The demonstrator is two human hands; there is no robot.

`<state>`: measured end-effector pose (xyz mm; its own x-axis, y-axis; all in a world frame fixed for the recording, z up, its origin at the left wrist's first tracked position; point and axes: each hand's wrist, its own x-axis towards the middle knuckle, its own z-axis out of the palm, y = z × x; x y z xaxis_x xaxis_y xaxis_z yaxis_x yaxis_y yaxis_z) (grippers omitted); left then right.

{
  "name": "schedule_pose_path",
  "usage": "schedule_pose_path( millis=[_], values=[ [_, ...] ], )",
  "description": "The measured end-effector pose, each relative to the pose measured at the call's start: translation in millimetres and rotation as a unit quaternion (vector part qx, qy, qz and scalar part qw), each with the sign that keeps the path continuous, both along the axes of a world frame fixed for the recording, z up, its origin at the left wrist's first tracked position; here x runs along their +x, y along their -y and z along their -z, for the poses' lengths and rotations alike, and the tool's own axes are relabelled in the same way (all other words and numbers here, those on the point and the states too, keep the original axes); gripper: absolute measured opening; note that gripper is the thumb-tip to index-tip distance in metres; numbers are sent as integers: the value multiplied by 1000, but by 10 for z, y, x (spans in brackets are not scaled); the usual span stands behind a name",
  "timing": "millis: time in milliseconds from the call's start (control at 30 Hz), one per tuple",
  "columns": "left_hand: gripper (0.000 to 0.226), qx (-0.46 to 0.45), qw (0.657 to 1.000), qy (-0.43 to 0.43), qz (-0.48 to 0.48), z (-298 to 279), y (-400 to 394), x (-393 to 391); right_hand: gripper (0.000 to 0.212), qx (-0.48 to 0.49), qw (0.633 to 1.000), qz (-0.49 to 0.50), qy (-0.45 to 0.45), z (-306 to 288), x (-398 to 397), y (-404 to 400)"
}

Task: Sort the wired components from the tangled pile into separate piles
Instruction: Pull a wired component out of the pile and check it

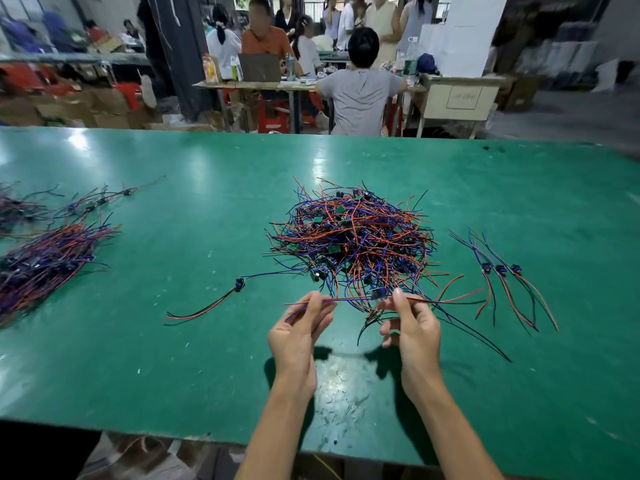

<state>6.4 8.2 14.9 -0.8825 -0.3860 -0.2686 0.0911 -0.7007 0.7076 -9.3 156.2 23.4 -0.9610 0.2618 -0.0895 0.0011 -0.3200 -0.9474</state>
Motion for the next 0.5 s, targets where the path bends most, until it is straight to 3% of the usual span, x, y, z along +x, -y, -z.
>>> schedule_pose_path(
  millis=[133, 200, 233, 267, 300, 333, 433, 500],
  values=[
    [40, -56, 998, 27, -31, -32, 255, -16, 21, 63, 997, -44, 18, -21, -71, -116],
    [32, -186, 977, 74, -77, -63, 350, -16, 24, 92, 992, -84, 24, -29, -88, -138],
    [32, -308, 938, 103, -122, -90, 379, -11, 25, 105, 989, -101, 23, -35, -96, -149],
    [33, -441, 875, 117, -164, -131, 400, 4, 25, 122, 986, -116, 19, -38, -109, -164],
    [33, -545, 811, 97, -191, -187, 401, 18, 23, 143, 980, -136, 11, -42, -126, -182],
    [29, -595, 782, 53, -175, -252, 385, 7, 21, 165, 973, -161, -1, -47, -146, -202],
    [9, -548, 828, -42, 109, -456, 206, -57, 19, 211, 947, -237, -45, -67, -190, -224],
    [8, -533, 804, -68, 253, -472, 67, -72, 23, 219, 940, -251, -74, -77, -205, -223]
  ],
)
